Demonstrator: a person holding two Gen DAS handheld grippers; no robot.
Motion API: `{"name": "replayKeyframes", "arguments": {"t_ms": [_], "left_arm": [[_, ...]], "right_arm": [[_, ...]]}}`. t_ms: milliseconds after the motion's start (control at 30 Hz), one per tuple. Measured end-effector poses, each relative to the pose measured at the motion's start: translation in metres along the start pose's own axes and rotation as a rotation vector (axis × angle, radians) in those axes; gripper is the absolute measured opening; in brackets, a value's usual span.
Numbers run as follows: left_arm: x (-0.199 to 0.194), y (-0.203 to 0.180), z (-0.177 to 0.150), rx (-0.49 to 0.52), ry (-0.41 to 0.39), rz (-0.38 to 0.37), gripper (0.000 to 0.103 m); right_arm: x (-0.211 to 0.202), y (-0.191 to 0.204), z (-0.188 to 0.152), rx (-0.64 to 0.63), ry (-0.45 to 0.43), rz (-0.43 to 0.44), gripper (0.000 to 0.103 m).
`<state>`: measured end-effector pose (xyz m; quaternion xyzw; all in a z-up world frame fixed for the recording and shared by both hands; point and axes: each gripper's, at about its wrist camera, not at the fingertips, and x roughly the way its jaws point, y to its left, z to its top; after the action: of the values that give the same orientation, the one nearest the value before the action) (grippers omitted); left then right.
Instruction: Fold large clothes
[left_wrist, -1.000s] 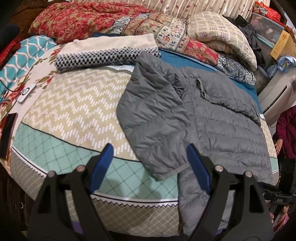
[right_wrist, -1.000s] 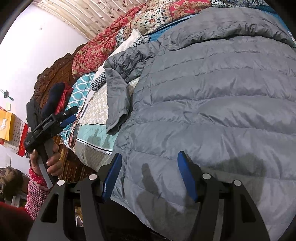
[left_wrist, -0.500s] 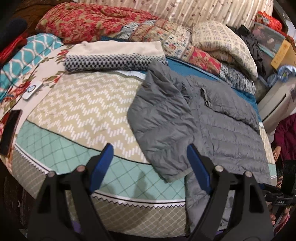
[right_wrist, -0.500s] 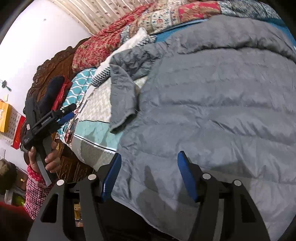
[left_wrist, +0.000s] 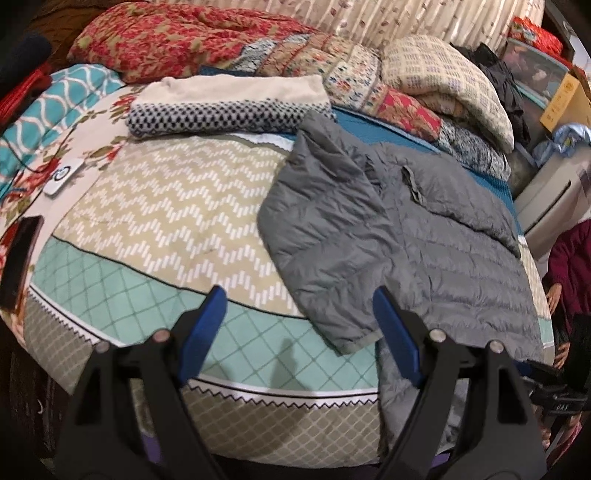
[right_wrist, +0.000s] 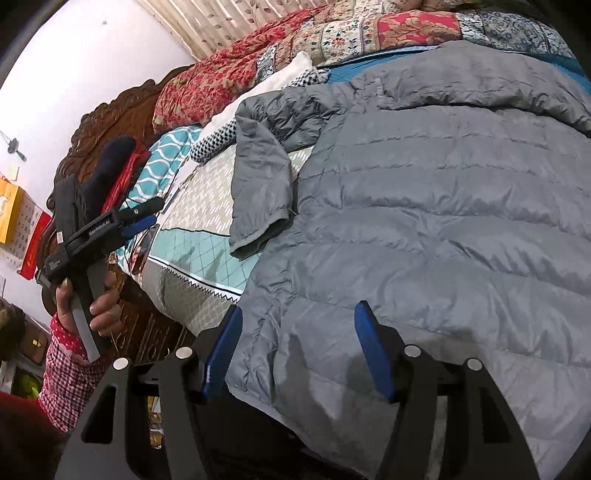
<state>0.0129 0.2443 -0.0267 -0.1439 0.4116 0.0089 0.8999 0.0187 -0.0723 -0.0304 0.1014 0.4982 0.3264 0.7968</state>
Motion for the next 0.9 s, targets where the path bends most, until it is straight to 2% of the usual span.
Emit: {"name": "replayKeyframes", "arguments": {"t_ms": [367, 567, 700, 900], "left_arm": [[0.009, -0.005, 0.002, 0.0, 0.004, -0.016, 0.078], [-0.001, 0.007, 0.001, -0.013, -0.021, -0.012, 0.078], [-0.009, 0.025, -0.005, -0.036, -0.034, 0.001, 0.078], [-0.012, 0.05, -0.013, -0.087, -0.014, 0.042, 0.078]], "right_arm": [[-0.002, -0.011, 0.002, 0.026, -0.038, -0.008, 0.061], [0.001, 0.003, 0.013, -0.054, -0.034, -0.028, 0.057], [0.027, 0.01, 0.037, -0.09, 0.018, -0.02, 0.057], [0.094, 0.016, 0.084, -0.041, 0.097, 0.094, 0.057]]}}
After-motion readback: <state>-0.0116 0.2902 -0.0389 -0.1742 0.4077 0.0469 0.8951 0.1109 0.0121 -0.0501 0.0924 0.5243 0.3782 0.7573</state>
